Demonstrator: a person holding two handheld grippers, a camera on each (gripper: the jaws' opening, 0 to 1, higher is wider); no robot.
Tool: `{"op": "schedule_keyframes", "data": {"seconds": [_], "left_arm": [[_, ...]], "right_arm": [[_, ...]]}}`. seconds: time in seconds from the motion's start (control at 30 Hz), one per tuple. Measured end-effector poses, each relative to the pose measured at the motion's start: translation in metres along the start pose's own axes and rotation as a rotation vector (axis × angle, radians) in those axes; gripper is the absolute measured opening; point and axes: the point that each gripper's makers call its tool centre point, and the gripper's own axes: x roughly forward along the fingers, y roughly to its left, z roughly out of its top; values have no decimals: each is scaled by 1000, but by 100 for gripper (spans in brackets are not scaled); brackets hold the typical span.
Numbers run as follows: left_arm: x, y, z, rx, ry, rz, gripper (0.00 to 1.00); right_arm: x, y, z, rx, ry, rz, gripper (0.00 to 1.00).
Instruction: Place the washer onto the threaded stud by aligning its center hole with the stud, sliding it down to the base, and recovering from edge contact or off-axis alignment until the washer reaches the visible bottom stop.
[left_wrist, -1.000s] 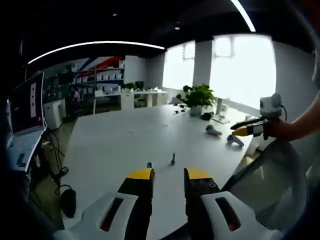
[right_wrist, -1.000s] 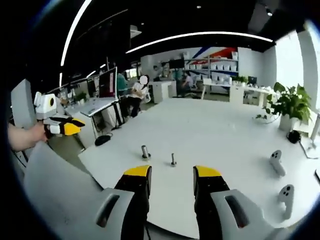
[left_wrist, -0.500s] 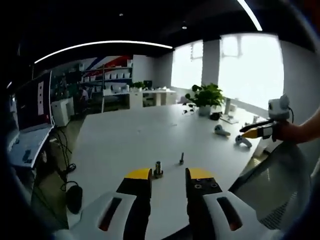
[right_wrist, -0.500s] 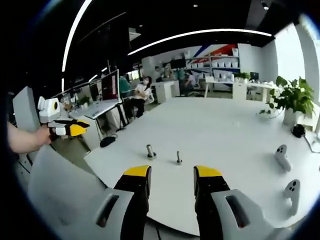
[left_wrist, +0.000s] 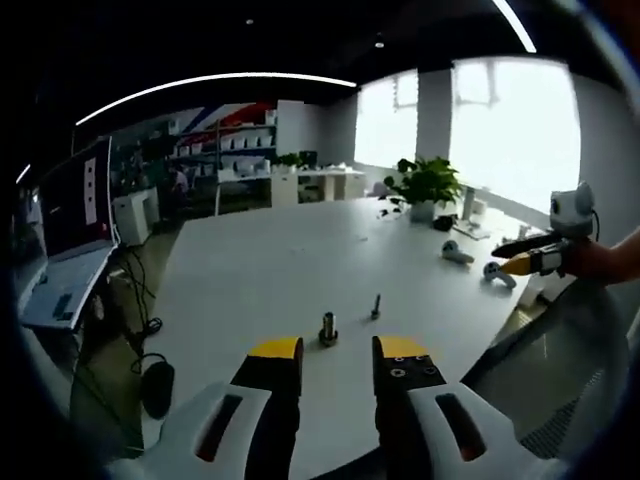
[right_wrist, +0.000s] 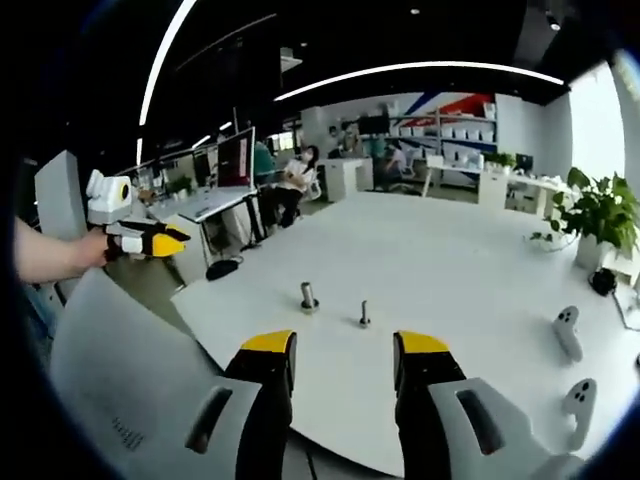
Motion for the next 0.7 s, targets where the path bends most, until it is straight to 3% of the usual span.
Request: {"op": "schedule_keyframes", "data": {"seconds": [0.17, 0.37, 0.57, 0.7], "left_arm": [[2, 4, -5, -26, 25, 12, 26], [3, -2, -11, -34, 55, -20, 26], [6, -8, -12, 14, 74, -35, 26], [4, -5, -10, -12, 60, -27, 25]], "right_arm": [[3, 0, -3, 6, 22, 13, 40], [2, 0, -3, 6, 20, 2, 40], [2, -3, -6, 2, 31, -4, 39], [2, -3, -7, -1, 39, -9, 39]]}}
